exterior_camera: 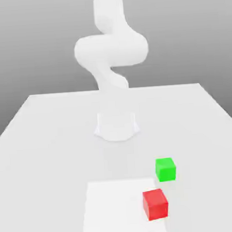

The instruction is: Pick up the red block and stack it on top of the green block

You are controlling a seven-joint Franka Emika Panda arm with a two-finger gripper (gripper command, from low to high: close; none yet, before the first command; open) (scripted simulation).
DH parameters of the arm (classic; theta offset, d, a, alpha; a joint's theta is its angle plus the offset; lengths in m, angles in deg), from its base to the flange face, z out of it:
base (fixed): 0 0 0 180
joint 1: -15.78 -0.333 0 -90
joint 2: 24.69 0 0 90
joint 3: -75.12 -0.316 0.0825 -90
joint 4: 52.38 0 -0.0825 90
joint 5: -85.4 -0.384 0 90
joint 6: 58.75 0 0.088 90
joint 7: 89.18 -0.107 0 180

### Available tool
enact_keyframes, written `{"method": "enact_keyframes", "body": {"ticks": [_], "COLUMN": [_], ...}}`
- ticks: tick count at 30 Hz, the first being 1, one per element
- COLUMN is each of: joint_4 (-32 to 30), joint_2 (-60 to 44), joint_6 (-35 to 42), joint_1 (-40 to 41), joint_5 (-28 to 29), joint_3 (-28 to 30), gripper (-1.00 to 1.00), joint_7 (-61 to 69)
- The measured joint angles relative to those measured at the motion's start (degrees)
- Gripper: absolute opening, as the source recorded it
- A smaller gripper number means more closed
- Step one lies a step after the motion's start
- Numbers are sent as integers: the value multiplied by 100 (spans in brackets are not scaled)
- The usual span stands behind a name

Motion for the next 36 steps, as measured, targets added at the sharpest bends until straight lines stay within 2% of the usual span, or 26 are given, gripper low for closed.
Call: {"method": "enact_keyframes", "body": {"ticks": [21, 27, 28, 36], "joint_4": [-1524, -1500, -1475, -1492], "joint_2": [-4397, -5644, -5821, -5717], "joint_6": [-2085, -3014, -3163, -3075], "joint_1": [-429, -558, -596, -568], "joint_5": [161, 415, 456, 440], "joint_3": [-499, -356, -310, -343], "gripper": [0, 0, -100, -100], "joint_7": [-45, -229, -259, -247]}}
